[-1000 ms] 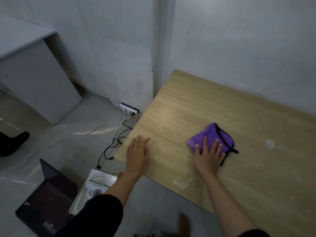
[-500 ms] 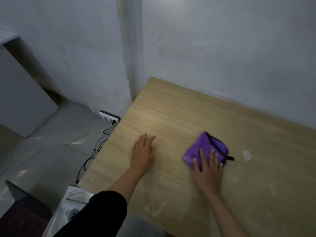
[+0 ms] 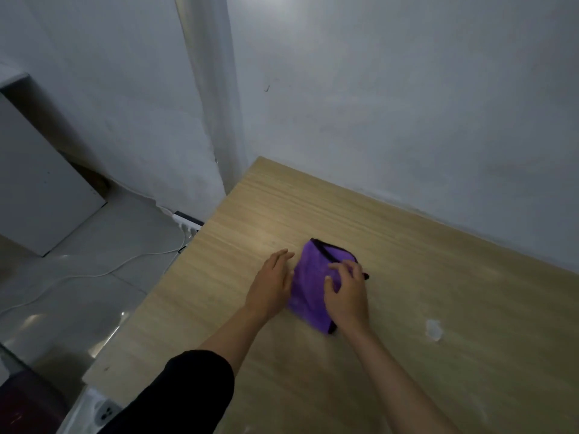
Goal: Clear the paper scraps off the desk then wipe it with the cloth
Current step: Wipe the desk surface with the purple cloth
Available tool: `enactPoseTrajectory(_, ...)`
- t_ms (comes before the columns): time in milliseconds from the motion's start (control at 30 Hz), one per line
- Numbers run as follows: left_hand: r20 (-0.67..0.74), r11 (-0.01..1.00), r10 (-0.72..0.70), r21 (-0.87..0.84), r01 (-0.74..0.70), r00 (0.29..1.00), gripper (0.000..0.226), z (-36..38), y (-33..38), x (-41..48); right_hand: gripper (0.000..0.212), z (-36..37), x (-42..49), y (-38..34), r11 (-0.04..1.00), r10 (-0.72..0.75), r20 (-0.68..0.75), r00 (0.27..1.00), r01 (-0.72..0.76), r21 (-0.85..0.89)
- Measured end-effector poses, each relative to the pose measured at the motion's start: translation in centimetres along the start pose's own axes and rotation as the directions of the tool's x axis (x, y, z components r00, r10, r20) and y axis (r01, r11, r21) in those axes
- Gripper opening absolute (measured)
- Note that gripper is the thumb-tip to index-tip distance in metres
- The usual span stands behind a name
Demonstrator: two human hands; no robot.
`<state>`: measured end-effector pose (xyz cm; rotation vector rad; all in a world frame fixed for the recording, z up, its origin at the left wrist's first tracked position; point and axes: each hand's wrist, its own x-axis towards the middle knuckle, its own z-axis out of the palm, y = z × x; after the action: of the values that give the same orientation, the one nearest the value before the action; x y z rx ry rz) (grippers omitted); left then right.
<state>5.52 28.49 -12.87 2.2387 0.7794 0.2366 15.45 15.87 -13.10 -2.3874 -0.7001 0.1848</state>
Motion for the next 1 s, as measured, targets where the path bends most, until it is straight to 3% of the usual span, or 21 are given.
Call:
enactPoseTrajectory(67, 0.009, 0.998, -0.045, -0.047, 0.046, 0.999, 0.041, 0.6, 1.1, 1.0, 0.036, -1.3, 1.1, 1.4, 0.999, 0.023, -0.009, 1.000, -0.023, -0.036)
enactPoseTrajectory(167, -0.032, 0.987, -0.163, -0.020, 0.162, 0.986, 0.045, 1.7, 2.2, 1.8, 0.043, -2.3, 2.9, 3.1, 0.987, 0.033, 0.155, 0.987, -0.008, -0.162)
enactPoseTrajectory(367, -0.002, 0.962, -0.265, 0.072, 0.264, 0.964, 0.041, 2.9, 2.6, 2.0, 0.020, -3.3, 3.7, 3.2, 0.982, -0.039, 0.256, 0.966, 0.085, -0.170)
enactPoseTrajectory(433, 0.003, 0.953, -0.291, 0.093, 0.290, 0.957, 0.040, 3.1, 2.6, 2.1, 0.016, -3.7, 3.5, 2.5, 0.975, -0.093, 0.222, 0.971, 0.133, -0.176)
enactPoseTrajectory(533, 0.002, 0.943, -0.318, 0.105, 0.316, 0.948, 0.044, 3.2, 2.9, 2.3, 0.015, -4.2, 4.2, 1.4, 0.964, -0.197, 0.036, 0.980, 0.200, -0.176)
enactPoseTrajectory(600, -0.009, 0.935, -0.336, 0.114, 0.335, 0.942, 0.045, 3.3, 3.2, 2.4, 0.021, -4.4, 5.0, 1.2, 0.978, -0.135, -0.072, 0.988, 0.122, -0.167)
enactPoseTrajectory(633, -0.010, 0.932, -0.344, 0.120, 0.342, 0.939, 0.044, 3.3, 3.3, 2.4, 0.027, -4.5, 5.4, 1.1, 0.988, -0.032, -0.060, 0.998, 0.022, -0.156)
enactPoseTrajectory(700, 0.003, 0.928, -0.353, 0.131, 0.350, 0.935, 0.041, 3.3, 3.4, 2.6, 0.042, -4.3, 5.8, 1.2, 0.960, 0.235, 0.059, 0.970, -0.222, -0.173)
enactPoseTrajectory(767, 0.026, 0.927, -0.361, 0.117, 0.356, 0.932, 0.037, 3.2, 3.2, 3.0, 0.055, -3.5, 5.7, 1.5, 0.904, 0.422, 0.165, 0.891, -0.401, -0.146)
enactPoseTrajectory(867, 0.075, 0.945, -0.326, -0.003, 0.327, 0.943, 0.021, 2.6, 2.9, 3.9, 0.050, -2.2, 5.9, 1.8, 0.871, 0.491, 0.174, 0.854, -0.487, -0.065)
enactPoseTrajectory(1000, 0.059, 0.914, -0.299, -0.270, 0.303, 0.952, 0.021, 0.1, 3.1, 5.8, 0.036, -1.0, 7.3, -0.4, 0.888, 0.433, 0.121, 0.893, -0.446, 0.116)
